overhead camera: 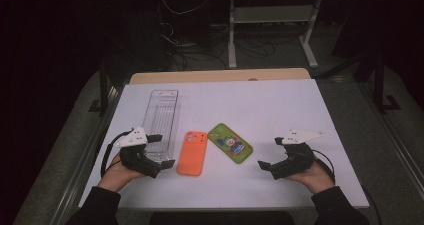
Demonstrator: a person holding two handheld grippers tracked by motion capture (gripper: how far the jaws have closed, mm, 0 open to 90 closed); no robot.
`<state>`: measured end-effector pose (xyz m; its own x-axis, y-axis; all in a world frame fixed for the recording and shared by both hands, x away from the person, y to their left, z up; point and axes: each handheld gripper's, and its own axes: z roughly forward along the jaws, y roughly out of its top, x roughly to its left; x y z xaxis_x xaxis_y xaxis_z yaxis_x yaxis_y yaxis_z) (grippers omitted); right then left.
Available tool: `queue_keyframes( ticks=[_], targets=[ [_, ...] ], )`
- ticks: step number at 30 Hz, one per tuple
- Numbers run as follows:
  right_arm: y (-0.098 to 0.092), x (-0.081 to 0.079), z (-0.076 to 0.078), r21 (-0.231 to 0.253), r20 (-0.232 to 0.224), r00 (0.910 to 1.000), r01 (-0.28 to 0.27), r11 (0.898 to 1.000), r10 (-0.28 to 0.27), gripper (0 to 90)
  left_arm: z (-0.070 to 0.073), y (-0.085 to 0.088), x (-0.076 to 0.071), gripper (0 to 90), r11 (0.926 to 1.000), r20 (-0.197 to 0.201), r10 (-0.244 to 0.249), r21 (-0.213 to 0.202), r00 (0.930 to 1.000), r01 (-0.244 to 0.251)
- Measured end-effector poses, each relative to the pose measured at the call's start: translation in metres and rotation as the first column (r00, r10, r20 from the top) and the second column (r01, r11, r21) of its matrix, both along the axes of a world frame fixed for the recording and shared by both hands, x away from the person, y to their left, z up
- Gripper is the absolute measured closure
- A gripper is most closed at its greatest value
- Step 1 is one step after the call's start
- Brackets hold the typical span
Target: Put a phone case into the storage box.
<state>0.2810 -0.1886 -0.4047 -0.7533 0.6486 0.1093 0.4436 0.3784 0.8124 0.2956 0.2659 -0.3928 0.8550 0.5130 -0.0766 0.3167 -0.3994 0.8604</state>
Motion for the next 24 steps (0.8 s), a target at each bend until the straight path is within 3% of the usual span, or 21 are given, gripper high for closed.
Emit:
queue_keyframes(
  ticks=[16,18,24],
  targets=[
    [0.0033,-0.0002,0.0003,0.002,-0.012,0.9999,0.0,1.0,0.0,0.0,-0.0008,0.0009,-0.0012,0.0,0.9999,-0.006,0.008,-0.013,1.0,-0.008],
    [0.0036,-0.0003,0.0009,0.005,-0.018,0.9998,0.002,1.0,-0.002,0.0,0.0005,0.0006,-0.0013,0.0,0.9999,0.004,-0.006,0.009,1.0,0.006],
    [0.0074,0.0025,0.0022,0.01,-0.025,0.9993,0.029,1.0,-0.028,0.0,0.0008,-0.0003,-0.0034,0.0,0.9997,-0.007,-0.004,-0.024,1.0,0.004]
  ],
)
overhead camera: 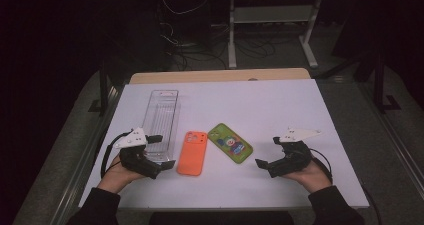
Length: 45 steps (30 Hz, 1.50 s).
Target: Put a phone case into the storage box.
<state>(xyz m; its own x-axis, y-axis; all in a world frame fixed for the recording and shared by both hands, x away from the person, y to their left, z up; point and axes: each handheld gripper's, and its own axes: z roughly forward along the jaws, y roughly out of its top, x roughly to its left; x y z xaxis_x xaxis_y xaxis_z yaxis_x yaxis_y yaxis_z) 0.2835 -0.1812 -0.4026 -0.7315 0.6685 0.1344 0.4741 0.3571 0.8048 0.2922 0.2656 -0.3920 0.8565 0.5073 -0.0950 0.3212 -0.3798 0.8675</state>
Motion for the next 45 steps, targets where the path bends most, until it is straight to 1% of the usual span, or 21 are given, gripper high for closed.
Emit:
queue_keyframes(
  ticks=[1,6,7,8,10,14,15,16,18,19,20,21,27,28,30,35,36,40,43,44,45],
  targets=[
    [0.001,0.001,0.0,0.002,-0.001,1.0,0.001,1.0,-0.001,0.0,0.0,0.001,0.0,0.0,1.0,0.005,-0.005,0.005,1.0,0.005],
    [0.003,0.004,0.002,0.01,0.003,0.9999,0.016,1.0,-0.016,0.0,0.001,0.002,0.001,0.0,0.9999,-0.002,0.004,-0.016,1.0,-0.004],
    [0.004,0.005,0.002,0.009,0.001,0.9998,0.018,1.0,-0.018,0.0,0.001,0.003,0.002,0.0,1.0,0.003,-0.001,-0.008,1.0,0.001],
    [0.005,0.007,0.002,0.005,0.002,0.9998,0.019,1.0,-0.019,0.0,0.0,0.003,0.002,0.0,0.9999,-0.003,0.0,-0.015,1.0,0.0],
    [0.005,0.011,0.003,0.004,0.002,0.9998,0.02,1.0,-0.02,0.0,0.0,0.003,0.002,0.0,0.9999,-0.006,0.0,-0.014,1.0,0.0],
    [0.007,0.017,0.006,0.015,-0.006,0.9997,0.024,1.0,-0.024,0.0,0.0,0.001,0.002,0.0,1.0,-0.004,-0.003,-0.007,1.0,0.003],
    [0.008,0.02,0.007,0.012,-0.001,0.9998,0.021,1.0,-0.021,0.0,0.0,0.001,0.002,0.0,1.0,-0.004,-0.003,-0.007,1.0,0.003],
    [0.011,0.024,0.009,-0.003,-0.001,0.9998,0.021,1.0,-0.021,0.0,0.0,0.002,0.002,0.0,1.0,-0.004,-0.002,-0.008,1.0,0.002],
    [0.012,0.026,0.01,-0.008,-0.004,0.9996,0.027,1.0,-0.027,0.0,0.0,0.002,0.002,0.0,0.9999,-0.005,0.003,-0.013,1.0,-0.003],
    [0.015,0.03,0.013,-0.011,0.0,0.9996,0.03,1.0,-0.03,0.0,0.001,0.003,0.002,0.0,0.9999,-0.003,0.003,-0.012,1.0,-0.003],
    [0.015,0.03,0.013,-0.011,0.0,0.9996,0.03,1.0,-0.03,0.0,0.001,0.003,0.002,0.0,0.9999,-0.003,0.003,-0.012,1.0,-0.003],
    [0.017,0.034,0.016,-0.012,0.011,0.9996,0.028,1.0,-0.028,0.0,0.001,0.003,0.002,0.0,0.9999,-0.002,0.003,-0.011,1.0,-0.003],
    [0.023,0.043,0.021,-0.002,0.012,0.9995,0.03,1.0,-0.03,0.0,0.001,0.004,0.001,0.0,0.9998,-0.005,0.007,-0.016,1.0,-0.007],
    [0.025,0.047,0.022,-0.01,0.02,0.9995,0.024,1.0,-0.023,0.0,0.001,0.005,0.001,0.0,0.9998,-0.005,0.009,-0.015,0.9999,-0.009],
    [0.027,0.048,0.023,-0.008,0.014,0.9994,0.031,1.0,-0.03,0.0,0.001,0.005,0.001,0.0,0.9997,-0.006,0.012,-0.021,0.9999,-0.012],
    [0.034,0.057,0.025,-0.022,0.006,0.9996,0.027,0.999,-0.026,0.0,0.002,0.005,0.001,0.0,0.9999,-0.013,0.011,-0.006,0.9999,-0.011],
    [0.038,0.06,0.026,-0.029,-0.001,0.9997,0.024,0.999,-0.024,0.0,0.001,0.004,0.001,0.0,1.0,-0.009,0.008,-0.006,0.9999,-0.008],
    [0.042,0.066,0.029,-0.025,0.005,0.9997,0.023,0.999,-0.023,0.0,0.001,0.004,0.001,0.0,0.9999,-0.008,0.008,-0.008,0.9999,-0.008],
    [0.05,0.073,0.031,-0.04,0.0,0.9998,0.017,0.999,-0.017,0.0,0.001,0.004,0.001,0.0,1.0,-0.007,0.006,-0.002,1.0,-0.006],
    [0.05,0.073,0.031,-0.04,0.0,0.9998,0.017,0.999,-0.017,0.0,0.001,0.004,0.001,0.0,1.0,-0.007,0.007,-0.003,1.0,-0.007],
    [0.051,0.074,0.031,-0.044,0.002,0.9999,0.013,0.999,-0.013,0.0,0.0,0.003,0.001,0.0,0.9997,-0.013,0.012,-0.019,0.9998,-0.013]
  ],
)
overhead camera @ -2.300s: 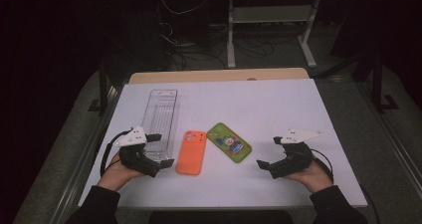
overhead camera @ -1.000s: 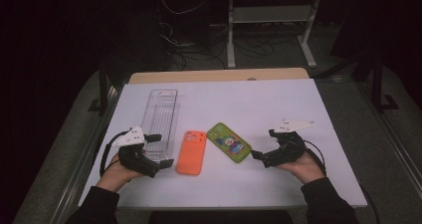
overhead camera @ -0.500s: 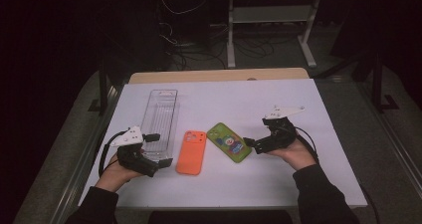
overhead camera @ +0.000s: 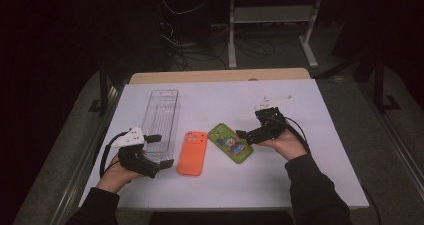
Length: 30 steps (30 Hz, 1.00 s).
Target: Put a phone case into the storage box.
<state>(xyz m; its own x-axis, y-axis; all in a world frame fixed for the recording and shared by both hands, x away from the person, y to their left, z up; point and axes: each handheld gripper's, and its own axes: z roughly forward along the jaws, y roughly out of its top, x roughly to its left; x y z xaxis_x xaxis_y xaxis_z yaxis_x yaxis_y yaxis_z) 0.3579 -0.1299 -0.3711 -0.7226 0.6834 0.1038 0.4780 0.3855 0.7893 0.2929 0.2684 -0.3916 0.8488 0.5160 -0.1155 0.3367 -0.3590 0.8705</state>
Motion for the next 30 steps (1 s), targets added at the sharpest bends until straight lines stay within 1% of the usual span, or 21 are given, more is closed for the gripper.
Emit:
queue_keyframes(
  ticks=[2,3,4,6,9,12,17,18,23,24,25,30],
  targets=[
    [0.003,0.003,0.0,0.0,0.0,1.0,-0.004,1.0,0.004,0.0,0.0,0.0,0.0,0.0,1.0,-0.001,0.001,-0.002,1.0,-0.001],
    [0.005,0.004,0.001,-0.006,-0.006,1.0,-0.002,1.0,0.002,0.0,0.0,0.0,0.0,0.0,1.0,-0.003,0.001,-0.003,1.0,-0.001],
    [0.007,0.006,0.0,-0.016,-0.002,1.0,-0.002,1.0,0.002,0.0,0.0,0.0,0.0,0.0,1.0,-0.002,0.001,-0.004,1.0,-0.001],
    [0.01,0.008,0.001,-0.018,-0.004,1.0,0.003,1.0,-0.003,0.0,0.0,0.0,0.0,0.0,1.0,0.001,-0.002,-0.002,1.0,0.002],
    [0.014,0.013,0.001,-0.017,-0.008,1.0,0.0,1.0,0.0,0.0,0.0,0.0,0.001,0.0,1.0,0.008,-0.007,0.003,0.9999,0.007],
    [0.019,0.019,0.002,-0.001,-0.012,0.9999,0.0,1.0,0.0,0.0,0.0,0.0,0.001,0.0,1.0,0.008,-0.007,0.003,0.9999,0.007],
    [0.025,0.024,0.002,-0.011,-0.012,0.9999,-0.002,1.0,0.002,0.0,0.0,0.001,0.002,0.0,0.9999,0.009,-0.009,0.005,0.9999,0.009],
    [0.027,0.024,0.002,-0.008,-0.021,0.9998,0.0,1.0,0.0,0.0,0.0,0.0,0.001,0.0,1.0,0.005,-0.005,0.001,1.0,0.005],
    [0.032,0.026,-0.001,-0.019,-0.018,0.9998,-0.011,1.0,0.011,0.0,0.0,0.0,0.001,0.0,1.0,0.002,-0.004,0.0,1.0,0.004],
    [0.034,0.026,-0.001,-0.022,-0.032,0.9994,-0.013,1.0,0.012,0.0,0.0,0.0,0.001,0.0,1.0,-0.001,-0.004,-0.001,1.0,0.004],
    [0.035,0.027,-0.002,-0.019,-0.037,0.9992,-0.017,1.0,0.016,0.0,0.0,0.0,0.001,0.0,1.0,-0.001,-0.005,-0.001,1.0,0.005],
    [0.037,0.026,-0.004,-0.019,-0.049,0.9987,-0.015,1.0,0.014,0.0,0.0,0.0,0.0,0.0,1.0,-0.006,-0.002,-0.002,1.0,0.002]
  ],
)
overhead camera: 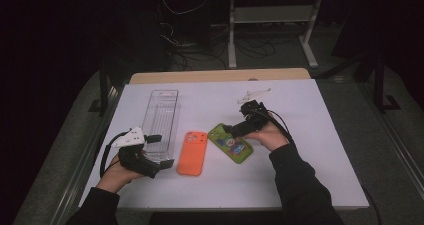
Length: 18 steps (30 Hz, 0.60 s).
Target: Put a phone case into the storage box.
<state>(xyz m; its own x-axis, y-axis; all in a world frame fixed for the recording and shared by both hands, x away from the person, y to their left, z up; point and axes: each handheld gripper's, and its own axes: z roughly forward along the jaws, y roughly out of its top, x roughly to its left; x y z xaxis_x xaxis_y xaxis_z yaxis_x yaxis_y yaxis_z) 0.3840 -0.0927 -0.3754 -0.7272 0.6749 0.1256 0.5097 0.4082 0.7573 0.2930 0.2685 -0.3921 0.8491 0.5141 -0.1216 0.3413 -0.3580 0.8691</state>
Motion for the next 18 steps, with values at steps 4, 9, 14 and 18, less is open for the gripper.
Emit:
queue_keyframes(
  ticks=[4,9,14,18],
  targets=[
    [0.004,-0.002,-0.004,-0.03,-0.017,0.9998,-0.009,1.0,0.009,0.0,0.0,0.0,0.0,0.0,1.0,-0.001,0.002,0.002,1.0,-0.002],
    [0.007,-0.004,-0.01,-0.063,-0.045,0.9989,-0.014,0.998,0.011,0.0,0.0,0.0,0.0,0.0,1.0,-0.002,0.003,0.001,1.0,-0.003],
    [0.009,-0.004,-0.016,-0.083,-0.073,0.9973,-0.019,0.996,0.013,0.0,-0.001,0.001,0.0,0.0,1.0,0.0,0.002,0.004,1.0,-0.002],
    [0.01,-0.005,-0.02,-0.099,-0.092,0.9956,-0.027,0.995,0.017,0.0,-0.001,0.001,0.0,0.0,1.0,-0.001,0.004,0.005,1.0,-0.004]
  ],
)
